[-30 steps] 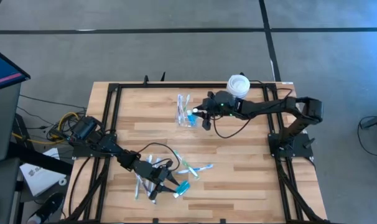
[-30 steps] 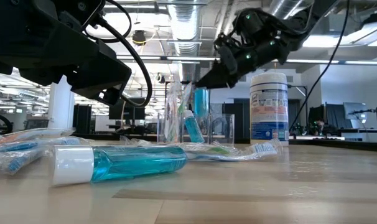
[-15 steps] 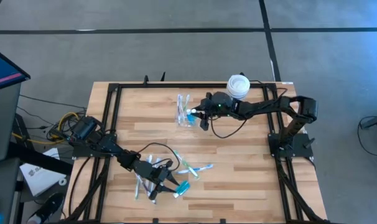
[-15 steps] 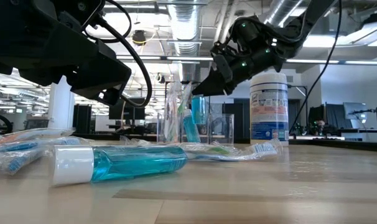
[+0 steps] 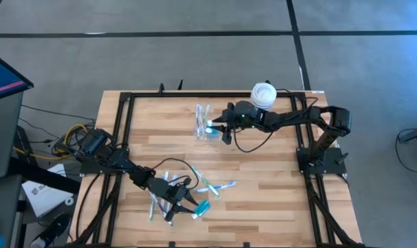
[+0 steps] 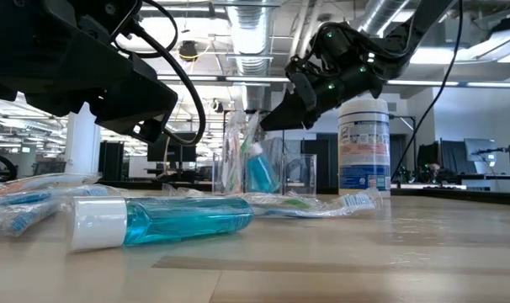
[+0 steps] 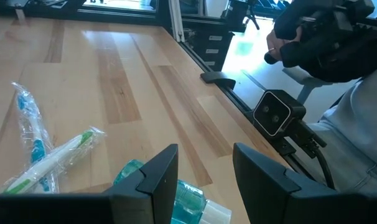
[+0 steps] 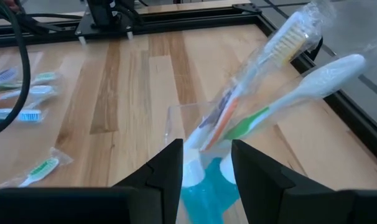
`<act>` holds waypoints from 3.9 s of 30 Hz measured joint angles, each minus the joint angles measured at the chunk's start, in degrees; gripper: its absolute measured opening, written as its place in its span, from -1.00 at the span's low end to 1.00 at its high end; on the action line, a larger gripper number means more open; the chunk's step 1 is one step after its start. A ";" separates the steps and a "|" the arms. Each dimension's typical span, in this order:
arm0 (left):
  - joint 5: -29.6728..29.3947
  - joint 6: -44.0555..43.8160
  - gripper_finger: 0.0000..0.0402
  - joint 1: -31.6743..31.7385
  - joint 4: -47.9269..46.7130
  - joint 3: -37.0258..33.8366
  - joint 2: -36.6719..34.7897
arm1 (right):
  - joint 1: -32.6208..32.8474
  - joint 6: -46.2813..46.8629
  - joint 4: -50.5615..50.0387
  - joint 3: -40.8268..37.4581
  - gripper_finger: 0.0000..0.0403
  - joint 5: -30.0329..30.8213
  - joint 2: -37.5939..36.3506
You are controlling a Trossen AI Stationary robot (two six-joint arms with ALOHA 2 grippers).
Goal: Pick & Place toothbrushing station
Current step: Put the mouthwash into the transparent organizer
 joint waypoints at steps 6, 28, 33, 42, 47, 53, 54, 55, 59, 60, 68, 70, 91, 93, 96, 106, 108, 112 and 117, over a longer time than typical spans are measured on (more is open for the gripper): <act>-0.02 0.00 -0.26 0.00 -0.02 0.00 0.00 | 0.02 0.00 0.00 0.00 -0.37 0.00 0.00; -0.21 -0.26 -0.26 0.00 -0.07 0.00 0.00 | 3.20 1.38 -1.17 0.04 -0.37 -4.42 -2.56; 0.10 -4.34 -0.26 -0.42 -0.30 0.00 0.00 | 5.05 1.53 -3.99 0.04 -0.37 -4.50 -3.52; -8.09 -10.24 -0.26 -5.55 -4.69 0.70 0.00 | 8.41 1.51 -6.76 0.04 -0.37 -2.71 -3.61; -15.00 -14.85 -0.26 -8.85 -13.93 3.99 0.00 | 8.85 1.53 -6.91 0.04 -0.37 -0.65 -3.61; -16.58 -20.90 -0.26 -10.59 -22.56 8.46 0.00 | 8.81 2.47 -6.91 0.04 -0.37 -0.63 -3.61; -17.06 -21.58 -0.26 -10.86 -24.32 9.26 0.00 | 8.83 2.47 -6.91 0.04 -0.37 -0.63 -3.61; -17.82 -22.48 -0.26 -11.11 -25.86 9.98 0.00 | 8.83 2.47 -6.91 0.04 -0.37 -0.63 -3.61; -21.23 -26.40 -0.26 -11.91 -31.94 11.73 0.00 | 8.83 2.60 -6.91 0.04 -0.37 -0.63 -3.61; -21.76 -27.12 -0.26 -12.00 -32.34 11.80 0.00 | 8.83 2.60 -6.92 0.04 -0.37 -0.63 -3.61; -22.34 -32.40 -0.26 -12.00 -32.30 11.95 0.30 | 8.83 2.58 -6.93 0.04 -0.37 -0.63 -3.61; -22.33 -33.38 -0.26 -12.10 -32.38 12.39 1.43 | 8.83 2.60 -6.93 0.04 -0.37 -0.63 -3.61; -25.53 -37.97 -0.26 -12.16 -33.17 17.25 9.05 | 10.32 2.57 -9.05 0.00 -0.37 4.13 -3.61; -26.83 -37.97 -0.27 -11.99 -33.42 17.20 9.07 | 10.32 2.56 -9.05 0.00 -0.37 4.13 -3.61; -28.20 -38.32 -0.32 -11.51 -34.26 17.16 9.07 | 10.32 2.56 -9.05 0.00 -0.37 4.11 -3.61; -28.23 -38.95 -0.61 -11.21 -41.77 16.85 5.28 | 10.32 2.58 -9.11 0.00 -0.37 4.11 -3.61; -28.08 -37.92 -0.63 -11.23 -41.39 16.89 4.22 | 10.32 2.56 -9.14 0.00 -0.37 4.11 -3.61; -27.70 -39.29 -0.62 -11.12 -41.00 16.94 4.20 | 10.32 2.58 -9.20 0.00 -0.37 4.11 -3.61; -25.33 -42.27 -0.50 -11.08 -40.25 16.94 5.33 | 10.32 2.58 -9.18 0.00 -0.37 4.09 -3.61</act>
